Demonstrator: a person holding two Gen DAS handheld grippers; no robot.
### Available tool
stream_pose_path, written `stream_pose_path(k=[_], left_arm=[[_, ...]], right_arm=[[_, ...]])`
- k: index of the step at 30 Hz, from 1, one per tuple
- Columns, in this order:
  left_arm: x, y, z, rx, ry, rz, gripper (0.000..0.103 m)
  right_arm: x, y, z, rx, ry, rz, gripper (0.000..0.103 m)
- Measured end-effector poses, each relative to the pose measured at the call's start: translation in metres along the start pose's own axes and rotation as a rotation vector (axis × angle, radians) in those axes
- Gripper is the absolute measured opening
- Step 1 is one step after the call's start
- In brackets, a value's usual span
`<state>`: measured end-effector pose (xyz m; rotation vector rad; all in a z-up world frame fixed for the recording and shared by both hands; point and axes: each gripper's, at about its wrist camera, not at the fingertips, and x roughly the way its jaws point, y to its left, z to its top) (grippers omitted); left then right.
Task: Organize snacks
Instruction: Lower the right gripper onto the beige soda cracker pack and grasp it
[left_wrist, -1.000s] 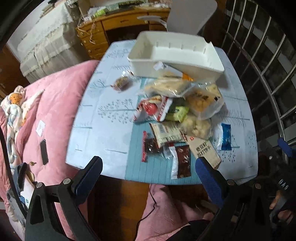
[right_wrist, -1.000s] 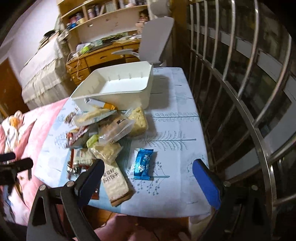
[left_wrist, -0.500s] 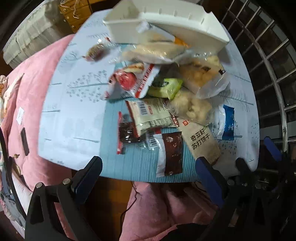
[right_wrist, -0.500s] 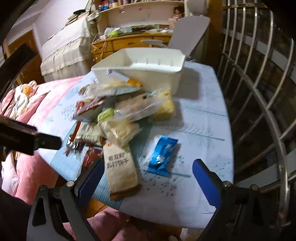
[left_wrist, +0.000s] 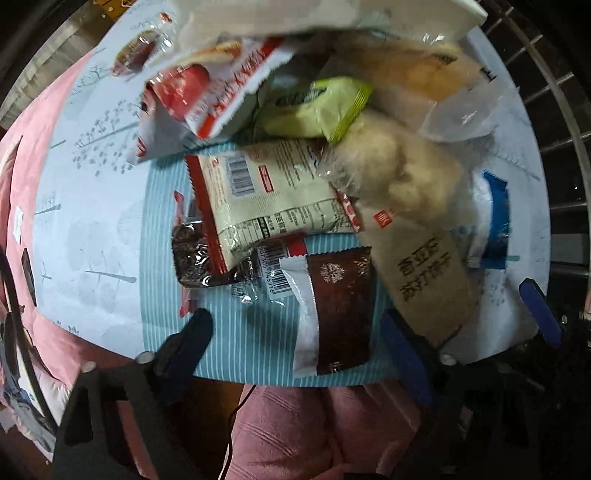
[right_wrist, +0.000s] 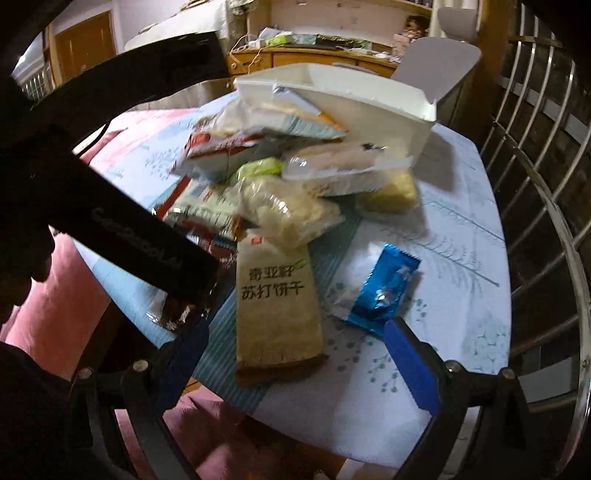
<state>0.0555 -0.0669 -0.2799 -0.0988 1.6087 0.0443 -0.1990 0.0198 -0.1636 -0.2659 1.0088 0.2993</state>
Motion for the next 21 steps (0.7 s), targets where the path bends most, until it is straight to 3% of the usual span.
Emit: stream_pose_path(k=[2, 5, 8, 14, 16, 21], left_arm=[[0.008, -0.003, 0.001, 0.006, 0.014, 0.005, 0.076], [0.015, -0.010, 0.005, 0.025, 0.020, 0.004, 0.073], [0.019, -0.021, 0.008, 0.063, 0.015, 0.026, 0.069], [0.021, -0.027, 0.017, 0.064, 0.029, 0.033, 0.047], [0.019, -0.025, 0.022, 0.062, 0.034, 0.034, 0.039], [0.013, -0.020, 0.031, 0.039, 0.035, 0.010, 0.031]], right_arm=[[0.006, 0.003, -0.002, -0.015, 0.009, -0.010, 0.096], [0.018, 0.008, -0.004, -0.036, 0.042, -0.031, 0.084], [0.027, 0.013, -0.006, -0.043, 0.070, -0.020, 0.077], [0.031, 0.016, -0.007, -0.033, 0.081, 0.003, 0.060], [0.032, 0.016, -0.007, -0.027, 0.087, 0.013, 0.060], [0.033, 0.013, -0.005, -0.013, 0.104, 0.028, 0.057]])
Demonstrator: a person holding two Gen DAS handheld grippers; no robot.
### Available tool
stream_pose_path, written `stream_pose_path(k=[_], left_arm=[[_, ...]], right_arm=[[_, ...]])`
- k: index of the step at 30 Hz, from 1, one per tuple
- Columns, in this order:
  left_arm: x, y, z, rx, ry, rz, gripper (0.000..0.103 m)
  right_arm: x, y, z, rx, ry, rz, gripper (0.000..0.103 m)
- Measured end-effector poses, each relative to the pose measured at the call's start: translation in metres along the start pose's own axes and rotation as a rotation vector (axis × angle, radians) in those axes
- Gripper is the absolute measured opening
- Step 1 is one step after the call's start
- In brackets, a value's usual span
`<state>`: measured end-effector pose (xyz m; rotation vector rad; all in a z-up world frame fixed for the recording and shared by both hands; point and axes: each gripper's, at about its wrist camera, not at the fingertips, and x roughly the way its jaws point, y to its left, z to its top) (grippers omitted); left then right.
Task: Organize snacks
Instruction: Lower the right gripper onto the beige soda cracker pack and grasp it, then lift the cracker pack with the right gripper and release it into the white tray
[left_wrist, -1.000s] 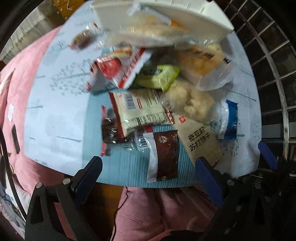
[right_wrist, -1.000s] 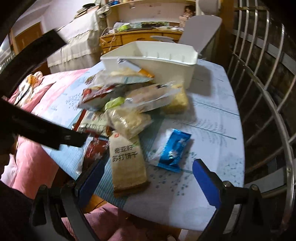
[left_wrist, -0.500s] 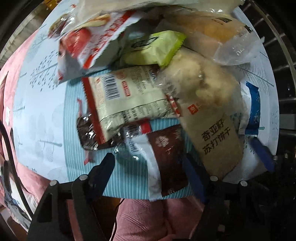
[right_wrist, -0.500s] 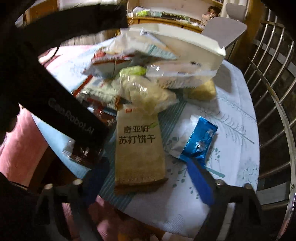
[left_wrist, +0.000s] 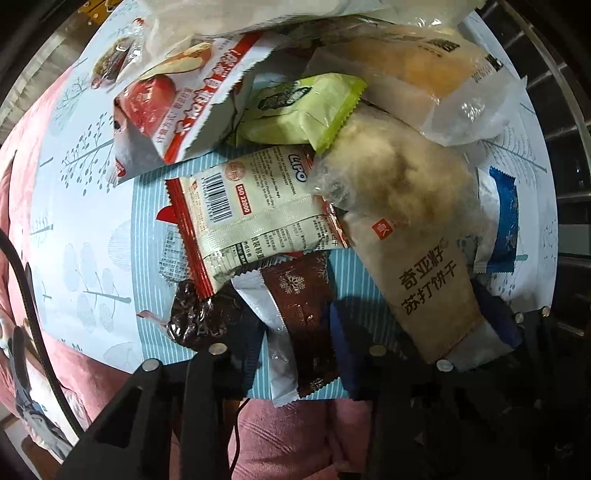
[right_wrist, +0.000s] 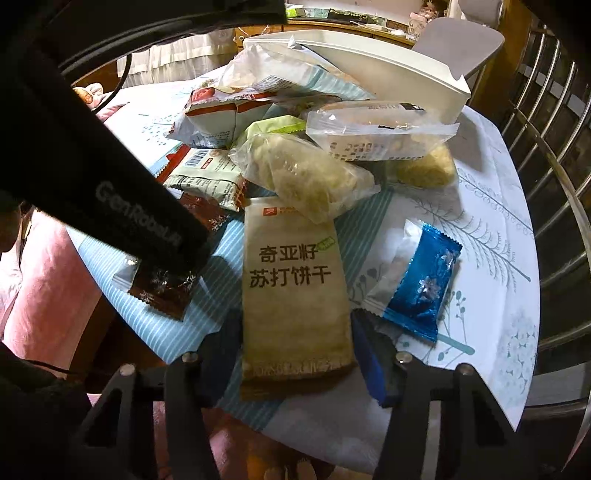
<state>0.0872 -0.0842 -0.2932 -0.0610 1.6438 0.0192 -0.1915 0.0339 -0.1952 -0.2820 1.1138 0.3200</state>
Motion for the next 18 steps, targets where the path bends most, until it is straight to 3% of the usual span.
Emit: stream_pose_path(k=[7, 14, 18], left_arm=[[-0.012, 0.017, 0.002, -0.018, -0.026, -0.023, 0.024], [-0.048, 0.022, -0.032, -0.019, -0.052, -0.032, 0.024], [-0.071, 0.024, -0.035, -0.028, -0.068, -0.063, 0.024]], right_arm=[[-0.003, -0.005, -0.003, 0.039, 0.023, 0.013, 0.055], [-0.013, -0.013, -0.009, 0.099, 0.035, 0.041, 0.054], [-0.021, -0.020, -0.014, 0.140, 0.035, 0.059, 0.054]])
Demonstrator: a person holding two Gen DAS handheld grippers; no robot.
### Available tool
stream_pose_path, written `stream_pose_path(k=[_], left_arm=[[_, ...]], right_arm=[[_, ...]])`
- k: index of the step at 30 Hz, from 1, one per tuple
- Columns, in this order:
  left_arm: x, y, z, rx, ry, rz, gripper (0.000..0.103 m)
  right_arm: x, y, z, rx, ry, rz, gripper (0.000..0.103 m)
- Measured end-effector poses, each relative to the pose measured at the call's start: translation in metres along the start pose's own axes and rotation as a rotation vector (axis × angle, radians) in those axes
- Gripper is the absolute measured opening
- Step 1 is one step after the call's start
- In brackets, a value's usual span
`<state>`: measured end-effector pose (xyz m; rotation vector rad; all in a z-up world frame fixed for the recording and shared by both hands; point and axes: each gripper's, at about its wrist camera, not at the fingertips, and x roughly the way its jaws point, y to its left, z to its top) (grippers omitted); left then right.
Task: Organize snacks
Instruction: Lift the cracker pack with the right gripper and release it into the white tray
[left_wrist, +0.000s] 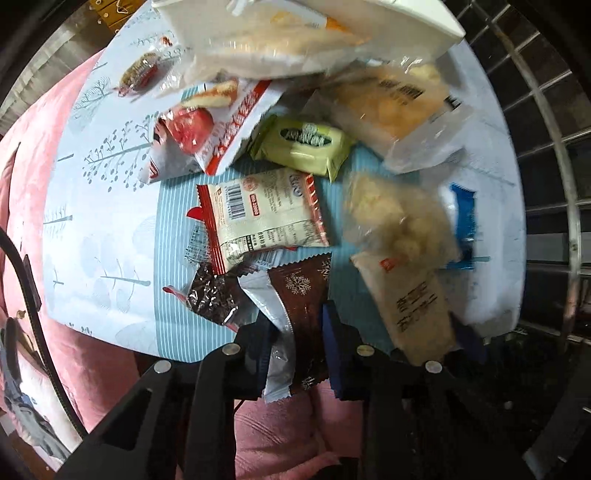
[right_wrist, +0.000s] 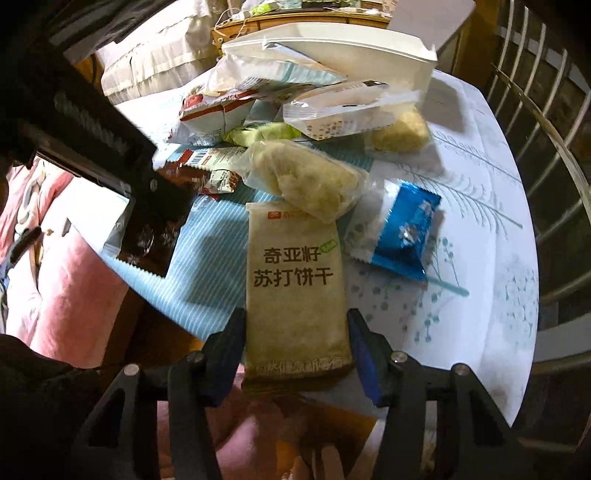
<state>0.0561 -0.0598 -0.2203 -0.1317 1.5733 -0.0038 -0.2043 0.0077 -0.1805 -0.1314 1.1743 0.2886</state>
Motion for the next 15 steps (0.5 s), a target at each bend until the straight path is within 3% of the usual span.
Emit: stream_pose_path(k=[8, 15], left_arm=[[-0.054, 0.014, -0.012, -0.006, -0.043, -0.001, 0.024], [-0.092, 0.029, -0.022, -0.038, -0.094, -0.013, 0.024]], right_arm=[[-0.034, -0.011, -0.001, 0.037, -0.026, 0.063, 0.053], [-0.066, -0.011, 0.008, -0.002, -0.071, 0.060, 0.052]])
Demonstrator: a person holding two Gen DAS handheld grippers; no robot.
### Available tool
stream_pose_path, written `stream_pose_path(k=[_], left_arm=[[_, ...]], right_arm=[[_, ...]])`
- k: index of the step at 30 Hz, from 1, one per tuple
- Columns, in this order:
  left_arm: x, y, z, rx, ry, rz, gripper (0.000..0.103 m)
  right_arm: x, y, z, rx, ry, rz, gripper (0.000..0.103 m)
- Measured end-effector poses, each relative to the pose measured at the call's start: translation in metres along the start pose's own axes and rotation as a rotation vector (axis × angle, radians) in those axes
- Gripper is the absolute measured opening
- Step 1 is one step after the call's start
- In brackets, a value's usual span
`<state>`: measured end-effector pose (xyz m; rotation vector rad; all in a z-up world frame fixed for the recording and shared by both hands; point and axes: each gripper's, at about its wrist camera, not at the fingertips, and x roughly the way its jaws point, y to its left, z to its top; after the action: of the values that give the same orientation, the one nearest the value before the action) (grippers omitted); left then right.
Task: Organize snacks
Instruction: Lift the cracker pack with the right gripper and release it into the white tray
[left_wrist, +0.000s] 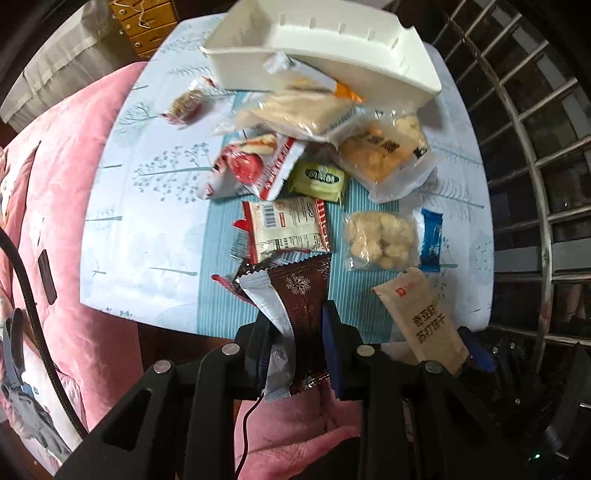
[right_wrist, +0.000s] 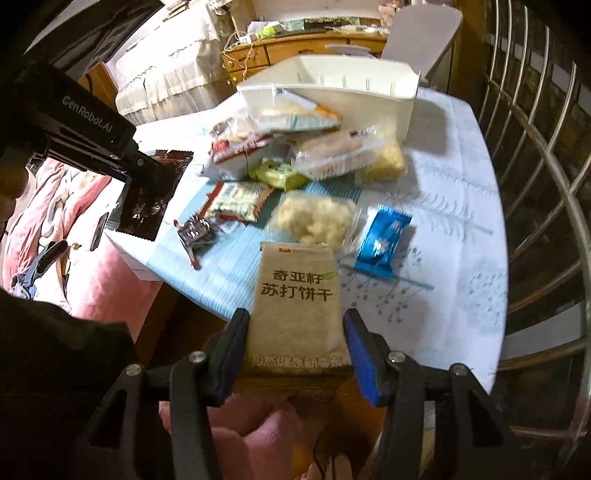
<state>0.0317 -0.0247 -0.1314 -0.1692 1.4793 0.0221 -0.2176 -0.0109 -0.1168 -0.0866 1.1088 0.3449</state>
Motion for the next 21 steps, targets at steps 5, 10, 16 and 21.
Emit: stream_pose_path(k=[5, 10, 16, 21], left_arm=[[-0.021, 0.007, 0.001, -0.016, -0.050, -0.008, 0.024], [-0.037, 0.011, 0.011, -0.007, -0.095, -0.015, 0.025], [-0.058, 0.023, 0.039, 0.004, -0.163, -0.011, 0.024], [-0.076, 0.036, 0.079, 0.017, -0.202, -0.036, 0.017]], right_arm=[[-0.024, 0.005, 0.007, -0.034, -0.047, 0.005, 0.052], [-0.044, 0.009, 0.028, -0.067, -0.124, 0.005, 0.053], [-0.054, 0.008, 0.070, -0.054, -0.237, 0.021, 0.053], [-0.052, 0.007, 0.115, -0.045, -0.307, 0.018, 0.053]])
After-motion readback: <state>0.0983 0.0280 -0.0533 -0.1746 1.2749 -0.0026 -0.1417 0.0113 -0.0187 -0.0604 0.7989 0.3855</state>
